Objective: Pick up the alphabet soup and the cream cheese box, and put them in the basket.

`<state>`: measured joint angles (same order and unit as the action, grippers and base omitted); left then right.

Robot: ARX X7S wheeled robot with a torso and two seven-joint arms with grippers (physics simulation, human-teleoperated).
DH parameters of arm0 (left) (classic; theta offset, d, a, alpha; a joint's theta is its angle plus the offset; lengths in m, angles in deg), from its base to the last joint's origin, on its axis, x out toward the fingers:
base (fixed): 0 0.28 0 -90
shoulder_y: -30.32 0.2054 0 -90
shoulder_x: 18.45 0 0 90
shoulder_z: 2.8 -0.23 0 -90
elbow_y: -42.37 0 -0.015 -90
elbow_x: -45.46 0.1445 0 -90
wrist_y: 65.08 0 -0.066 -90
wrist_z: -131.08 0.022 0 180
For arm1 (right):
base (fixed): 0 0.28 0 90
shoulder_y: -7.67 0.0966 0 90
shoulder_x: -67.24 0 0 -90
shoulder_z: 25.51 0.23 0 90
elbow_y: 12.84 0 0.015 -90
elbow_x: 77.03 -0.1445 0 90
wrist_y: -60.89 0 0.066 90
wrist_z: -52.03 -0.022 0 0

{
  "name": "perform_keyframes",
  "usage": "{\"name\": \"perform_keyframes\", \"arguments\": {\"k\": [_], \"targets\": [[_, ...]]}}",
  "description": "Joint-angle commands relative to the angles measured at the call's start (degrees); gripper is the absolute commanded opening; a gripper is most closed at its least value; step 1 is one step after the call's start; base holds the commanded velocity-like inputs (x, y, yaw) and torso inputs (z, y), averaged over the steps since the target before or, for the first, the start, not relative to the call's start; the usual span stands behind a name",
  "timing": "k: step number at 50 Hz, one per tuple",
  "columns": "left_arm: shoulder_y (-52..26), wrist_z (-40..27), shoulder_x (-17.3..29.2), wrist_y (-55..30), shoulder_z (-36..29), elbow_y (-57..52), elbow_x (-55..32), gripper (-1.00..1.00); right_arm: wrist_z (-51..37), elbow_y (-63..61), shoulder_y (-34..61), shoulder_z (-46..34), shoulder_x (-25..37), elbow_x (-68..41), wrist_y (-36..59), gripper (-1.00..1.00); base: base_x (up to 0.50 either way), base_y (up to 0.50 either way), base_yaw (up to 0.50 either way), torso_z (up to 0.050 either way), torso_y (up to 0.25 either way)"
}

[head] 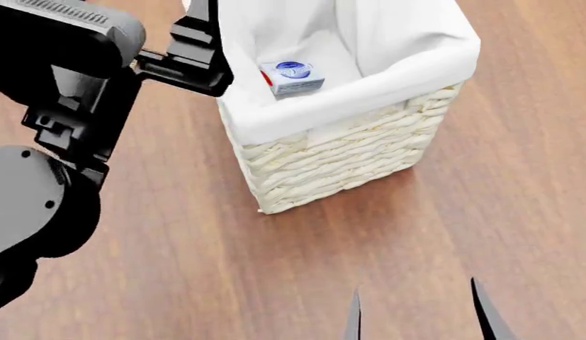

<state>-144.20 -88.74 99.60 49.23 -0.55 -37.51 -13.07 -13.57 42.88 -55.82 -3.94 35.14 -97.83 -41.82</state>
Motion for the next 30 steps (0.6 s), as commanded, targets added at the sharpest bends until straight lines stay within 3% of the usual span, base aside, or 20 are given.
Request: {"name": "perform_keyframes", "arguments": {"k": [1, 13, 30], "targets": [[7.03, -22.35, 9.59, 2.19, -3.90, -21.43, 18.34, 1.00, 0.58, 0.56, -0.38, -0.11, -0.81, 0.26, -0.78, 1.00, 0.00, 0.00, 0.00, 0.000, 0.000], [11.75, -30.38, 13.92, -0.33, -5.85, -29.18, 28.32, 1.00, 2.06, 1.81, 0.28, -0.34, -2.79, -0.17, -0.11, 1.00, 0.00, 0.00, 0.00, 0.000, 0.000], [11.99, -31.97, 15.80, -1.57, -5.24, -33.78, 29.52, 1.00, 1.78, 1.05, -0.39, -0.18, -2.27, 0.26, -0.30, 1.00, 0.00, 0.00, 0.00, 0.000, 0.000]]}}
